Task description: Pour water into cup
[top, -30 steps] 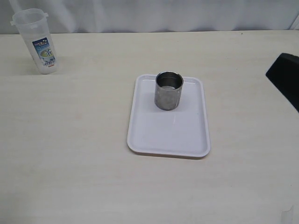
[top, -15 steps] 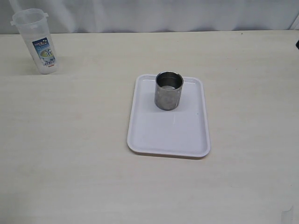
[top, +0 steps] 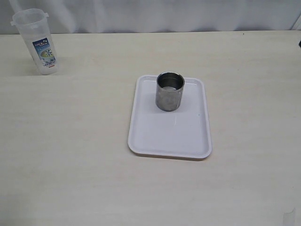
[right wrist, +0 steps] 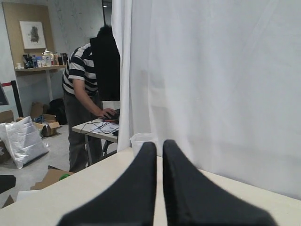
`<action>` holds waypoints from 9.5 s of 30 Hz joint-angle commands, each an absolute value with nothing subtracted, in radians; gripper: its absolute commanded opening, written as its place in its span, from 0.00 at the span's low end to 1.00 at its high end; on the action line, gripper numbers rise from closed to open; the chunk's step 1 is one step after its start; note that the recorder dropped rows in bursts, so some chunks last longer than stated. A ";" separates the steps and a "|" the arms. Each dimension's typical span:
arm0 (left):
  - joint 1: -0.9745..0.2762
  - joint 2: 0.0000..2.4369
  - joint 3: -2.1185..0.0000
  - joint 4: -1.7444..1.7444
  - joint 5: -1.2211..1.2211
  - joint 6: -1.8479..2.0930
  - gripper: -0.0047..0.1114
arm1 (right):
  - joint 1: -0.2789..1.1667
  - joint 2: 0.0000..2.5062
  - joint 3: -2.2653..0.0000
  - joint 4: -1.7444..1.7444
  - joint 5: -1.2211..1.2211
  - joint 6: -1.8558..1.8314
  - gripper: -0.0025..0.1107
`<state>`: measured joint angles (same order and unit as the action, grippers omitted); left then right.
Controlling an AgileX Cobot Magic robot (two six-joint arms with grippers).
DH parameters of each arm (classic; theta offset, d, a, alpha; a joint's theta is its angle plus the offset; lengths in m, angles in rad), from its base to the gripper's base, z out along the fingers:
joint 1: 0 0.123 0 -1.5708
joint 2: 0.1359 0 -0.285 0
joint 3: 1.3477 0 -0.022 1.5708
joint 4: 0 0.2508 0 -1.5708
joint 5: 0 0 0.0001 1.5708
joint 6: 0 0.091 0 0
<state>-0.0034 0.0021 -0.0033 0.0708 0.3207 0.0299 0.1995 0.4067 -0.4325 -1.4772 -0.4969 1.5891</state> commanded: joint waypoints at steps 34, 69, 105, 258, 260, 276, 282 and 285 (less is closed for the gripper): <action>-0.007 0.000 0.000 0.070 0.312 0.030 0.04 | 0.200 0.380 -0.418 -0.511 -0.499 1.595 0.06; -0.007 0.000 0.000 0.068 0.312 0.030 0.04 | 0.200 0.000 0.000 -0.038 -0.151 1.592 0.06; -0.007 0.000 0.000 0.069 0.314 0.030 0.04 | 0.055 0.000 0.000 -0.038 -0.127 1.592 0.06; -0.007 0.000 0.000 0.069 0.312 0.030 0.04 | 0.057 0.000 0.000 -0.041 0.345 0.060 0.06; -0.007 0.000 0.000 0.069 0.312 0.030 0.04 | 0.057 0.000 0.000 -0.041 0.345 0.060 0.06; -0.007 0.000 0.000 0.069 0.314 0.030 0.04 | 0.057 0.000 0.000 0.036 0.345 0.060 0.06; -0.007 0.000 0.000 0.069 0.314 0.030 0.04 | 0.057 0.000 0.000 -0.054 0.345 0.060 0.06; -0.007 0.000 0.000 0.069 0.314 0.030 0.04 | 0.057 0.000 0.000 -0.083 0.345 0.060 0.06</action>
